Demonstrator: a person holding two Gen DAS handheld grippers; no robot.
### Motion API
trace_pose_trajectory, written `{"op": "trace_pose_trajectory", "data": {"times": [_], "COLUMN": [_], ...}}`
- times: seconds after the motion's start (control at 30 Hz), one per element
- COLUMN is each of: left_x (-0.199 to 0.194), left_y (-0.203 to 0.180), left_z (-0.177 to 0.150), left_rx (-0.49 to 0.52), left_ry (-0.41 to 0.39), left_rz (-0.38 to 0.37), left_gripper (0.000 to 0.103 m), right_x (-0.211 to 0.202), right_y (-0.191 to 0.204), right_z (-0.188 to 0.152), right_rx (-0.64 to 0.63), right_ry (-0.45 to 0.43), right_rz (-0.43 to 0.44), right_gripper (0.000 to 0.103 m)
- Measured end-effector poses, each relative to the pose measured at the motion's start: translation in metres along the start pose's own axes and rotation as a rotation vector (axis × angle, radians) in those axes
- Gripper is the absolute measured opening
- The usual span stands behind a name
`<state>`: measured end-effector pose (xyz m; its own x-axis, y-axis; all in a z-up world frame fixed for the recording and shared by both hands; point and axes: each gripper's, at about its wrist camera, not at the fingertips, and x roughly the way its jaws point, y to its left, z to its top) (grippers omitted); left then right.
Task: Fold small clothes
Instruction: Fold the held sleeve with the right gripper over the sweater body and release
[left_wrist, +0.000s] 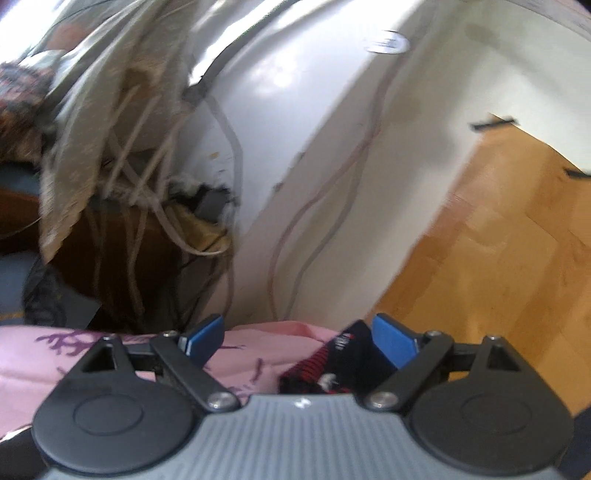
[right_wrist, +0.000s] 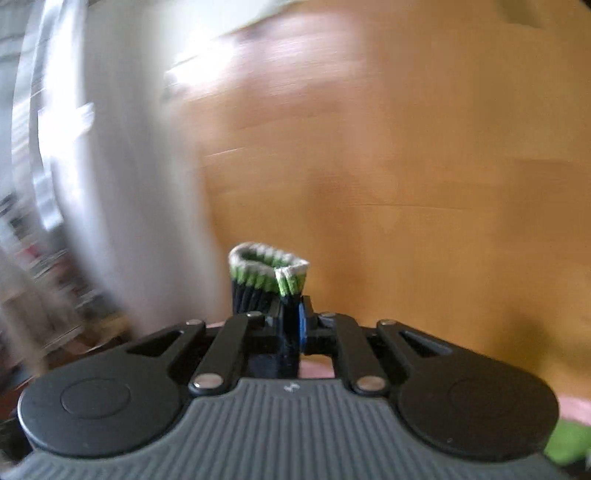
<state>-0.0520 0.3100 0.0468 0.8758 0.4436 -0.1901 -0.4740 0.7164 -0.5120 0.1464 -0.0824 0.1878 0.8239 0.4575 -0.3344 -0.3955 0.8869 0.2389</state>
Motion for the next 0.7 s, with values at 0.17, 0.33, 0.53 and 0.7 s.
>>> {"op": "trace_pose_trajectory", "data": {"times": [0.17, 0.33, 0.53, 0.7], "left_x": [0.008, 0.028, 0.084, 0.104], "left_y": [-0.053, -0.130, -0.234, -0.276], "left_z": [-0.026, -0.058, -0.125, -0.188], "left_rx": [0.192, 0.293, 0.361, 0.587], "left_ry": [0.095, 0.314, 0.675, 0.781], "left_rz": [-0.128, -0.326, -0.487, -0.490], "left_gripper": [0.091, 0.091, 0.095, 0.009], "right_x": [-0.057, -0.083, -0.079, -0.082], "right_y": [-0.138, -0.229, -0.260, -0.267], "right_z": [-0.039, -0.117, -0.163, -0.164], "right_rx": [0.263, 0.498, 0.643, 0.648], "right_ry": [-0.029, 0.044, 0.087, 0.065], "right_rz": [-0.200, -0.267, -0.159, -0.101], "right_gripper": [0.011, 0.011, 0.014, 0.014]}}
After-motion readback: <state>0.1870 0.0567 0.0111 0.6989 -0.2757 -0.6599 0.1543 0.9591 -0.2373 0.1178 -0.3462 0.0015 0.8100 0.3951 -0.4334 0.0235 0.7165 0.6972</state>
